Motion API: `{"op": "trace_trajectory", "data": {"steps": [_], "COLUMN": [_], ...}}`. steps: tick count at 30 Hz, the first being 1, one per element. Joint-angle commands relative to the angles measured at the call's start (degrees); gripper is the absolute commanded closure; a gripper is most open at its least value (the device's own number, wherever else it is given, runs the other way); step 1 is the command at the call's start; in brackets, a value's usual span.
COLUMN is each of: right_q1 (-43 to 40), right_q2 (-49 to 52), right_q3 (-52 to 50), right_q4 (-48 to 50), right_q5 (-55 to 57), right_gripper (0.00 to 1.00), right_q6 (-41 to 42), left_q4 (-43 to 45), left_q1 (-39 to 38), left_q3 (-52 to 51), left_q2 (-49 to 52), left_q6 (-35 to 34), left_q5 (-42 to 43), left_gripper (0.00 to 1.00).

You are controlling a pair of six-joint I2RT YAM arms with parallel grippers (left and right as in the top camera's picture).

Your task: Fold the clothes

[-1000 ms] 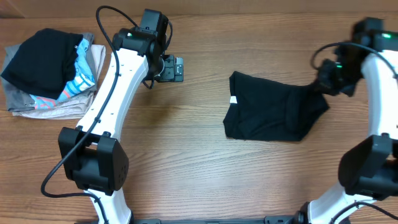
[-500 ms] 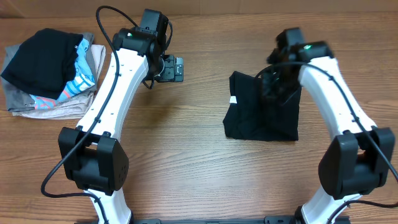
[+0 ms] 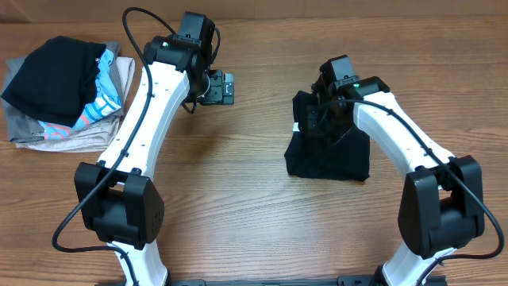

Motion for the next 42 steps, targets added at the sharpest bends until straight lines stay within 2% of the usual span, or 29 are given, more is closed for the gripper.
{"op": "trace_trajectory", "data": {"steps": [1, 5, 6, 7, 8, 9, 11, 18, 19, 20, 22, 27, 31, 35, 38, 42], "right_q1": [0.17, 0.17, 0.17, 0.17, 0.17, 0.17, -0.35, -9.35, -10.97, -12.57, -16.44, -19.93, -20.33, -20.33, -20.33, -20.31], "right_q2": [-1.03, -1.03, -1.03, -1.03, -1.03, -1.03, -1.09, -2.97, -3.37, -3.54, -3.56, -3.56, -3.56, -3.56, -3.54, -3.54], "right_q3": [-0.22, -0.22, -0.22, -0.22, -0.22, -0.20, 0.55, 6.60, 6.58, 6.56, 5.46, -0.22, -8.59, -19.74, -25.92, -29.53], "right_q4": [0.35, 0.39, 0.37, 0.39, 0.52, 0.92, 0.98, -10.05, -11.30, -12.72, -15.32, -15.28, -10.47, 1.38, 11.56, 18.49], "right_q5": [-1.31, -1.33, -1.33, -1.40, -2.14, -3.08, -5.33, -20.55, -21.53, -21.51, -21.53, -21.55, -21.53, -21.14, -18.36, -18.32], "right_gripper": [0.96, 0.96, 0.92, 0.82, 0.62, 0.56, 0.53, 0.55, 0.58, 0.64, 0.96, 0.96, 0.96, 0.96, 0.95, 0.96], "right_q6": [1.09, 1.09, 1.09, 1.11, 1.07, 1.05, 0.28, -9.18, -9.57, -9.64, -11.85, -14.32, -14.27, -13.29, -6.78, -4.98], "left_q4": [0.13, 0.11, 0.11, 0.11, 0.13, 0.11, 0.11, 0.11, 0.11, 0.11, 0.11, 0.13, 0.11, 0.13, 0.13, 0.13], "left_q1": [0.11, 0.11, 0.11, 0.11, 0.11, 0.11, 0.11, 0.11, 0.11, 0.11, 0.11, 0.11, 0.11, 0.11, 0.11, 0.11], "left_q3": [-0.37, -0.37, -0.37, -0.39, -0.39, -0.39, -0.39, -0.37, -0.37, -0.37, -0.39, -0.37, -0.37, -0.39, -0.37, -0.37], "left_q2": [0.52, 0.52, 0.52, 0.50, 0.52, 0.52, 0.52, 0.52, 0.52, 0.52, 0.52, 0.50, 0.50, 0.52, 0.52, 0.52], "left_q6": [-0.15, -0.15, -0.15, -0.15, -0.15, -0.15, -0.15, -0.15, -0.15, -0.15, -0.15, -0.15, -0.15, -0.15, -0.13, -0.15], "left_q5": [-0.50, -0.50, -0.50, -0.50, -0.50, -0.50, -0.50, -0.48, -0.50, -0.50, -0.50, -0.50, -0.50, -0.50, -0.50, -0.50], "left_gripper": [0.00, 0.00, 0.00, 0.00, 0.00, 0.00, 0.00, 0.00, 0.00, 0.00, 0.00, 0.00, 0.00, 0.00, 0.00, 0.00]}}
